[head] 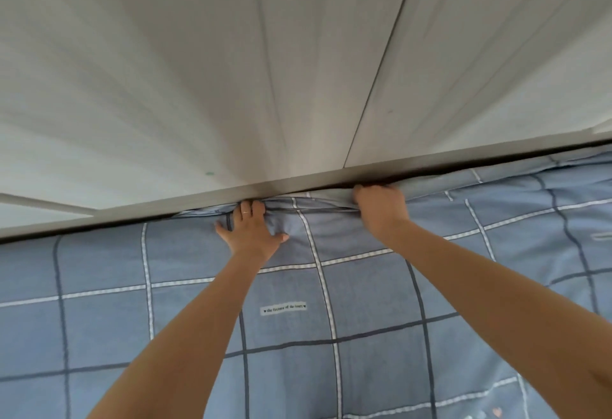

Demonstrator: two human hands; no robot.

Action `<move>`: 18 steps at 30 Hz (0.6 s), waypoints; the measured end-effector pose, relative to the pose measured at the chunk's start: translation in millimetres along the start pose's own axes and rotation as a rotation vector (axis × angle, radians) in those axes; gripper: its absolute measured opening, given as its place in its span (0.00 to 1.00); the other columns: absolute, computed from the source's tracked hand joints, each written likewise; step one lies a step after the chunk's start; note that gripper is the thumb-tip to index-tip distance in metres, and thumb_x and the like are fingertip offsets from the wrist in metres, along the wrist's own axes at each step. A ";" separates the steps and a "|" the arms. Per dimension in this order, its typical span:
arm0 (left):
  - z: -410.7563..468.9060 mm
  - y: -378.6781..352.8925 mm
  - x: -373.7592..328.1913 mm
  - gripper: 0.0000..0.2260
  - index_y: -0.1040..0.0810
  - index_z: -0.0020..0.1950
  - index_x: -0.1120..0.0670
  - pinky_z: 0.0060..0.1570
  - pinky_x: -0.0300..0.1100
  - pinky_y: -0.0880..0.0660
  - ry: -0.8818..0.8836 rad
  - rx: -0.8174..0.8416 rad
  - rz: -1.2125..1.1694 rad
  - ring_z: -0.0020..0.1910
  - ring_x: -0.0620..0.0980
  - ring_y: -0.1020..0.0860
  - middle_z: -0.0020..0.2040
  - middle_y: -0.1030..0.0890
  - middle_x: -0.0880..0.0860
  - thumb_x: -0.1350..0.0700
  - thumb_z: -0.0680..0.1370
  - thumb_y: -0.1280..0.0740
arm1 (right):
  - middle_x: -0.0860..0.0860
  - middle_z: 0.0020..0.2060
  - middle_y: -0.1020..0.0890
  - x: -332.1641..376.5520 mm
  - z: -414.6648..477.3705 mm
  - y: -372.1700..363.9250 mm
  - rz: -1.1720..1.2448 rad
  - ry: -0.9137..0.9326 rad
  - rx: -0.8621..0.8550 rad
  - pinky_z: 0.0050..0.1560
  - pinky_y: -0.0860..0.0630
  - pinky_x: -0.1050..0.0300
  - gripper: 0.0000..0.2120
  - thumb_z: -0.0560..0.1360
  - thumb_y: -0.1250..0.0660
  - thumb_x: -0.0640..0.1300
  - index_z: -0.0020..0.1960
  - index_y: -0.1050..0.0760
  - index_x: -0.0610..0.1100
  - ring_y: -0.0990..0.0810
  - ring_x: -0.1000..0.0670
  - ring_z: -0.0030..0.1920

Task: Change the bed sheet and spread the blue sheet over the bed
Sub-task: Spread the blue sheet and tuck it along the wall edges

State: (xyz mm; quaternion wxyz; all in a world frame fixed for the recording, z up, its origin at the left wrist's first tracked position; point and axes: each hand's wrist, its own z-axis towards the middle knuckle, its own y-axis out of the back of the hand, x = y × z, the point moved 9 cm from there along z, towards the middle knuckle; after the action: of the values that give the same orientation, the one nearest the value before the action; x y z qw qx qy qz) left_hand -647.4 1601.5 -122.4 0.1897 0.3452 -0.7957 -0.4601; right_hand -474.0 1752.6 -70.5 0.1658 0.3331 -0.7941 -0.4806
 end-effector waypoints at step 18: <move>-40.1 4.4 -13.4 0.26 0.34 0.65 0.57 0.61 0.58 0.30 -0.260 -0.434 -0.057 0.61 0.61 0.25 0.63 0.26 0.62 0.47 0.73 0.31 | 0.46 0.52 0.25 -74.4 -53.1 -19.1 1.630 -0.563 -0.618 0.45 0.29 0.66 0.23 0.73 0.33 0.35 0.57 0.45 0.45 0.24 0.54 0.44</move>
State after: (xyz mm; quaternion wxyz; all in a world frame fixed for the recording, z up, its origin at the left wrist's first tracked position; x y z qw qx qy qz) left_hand -615.0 1588.6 -98.1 0.1424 0.2567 -0.6859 -0.6659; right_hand -382.2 1763.1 -57.3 0.3355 -0.5191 -0.6306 -0.4694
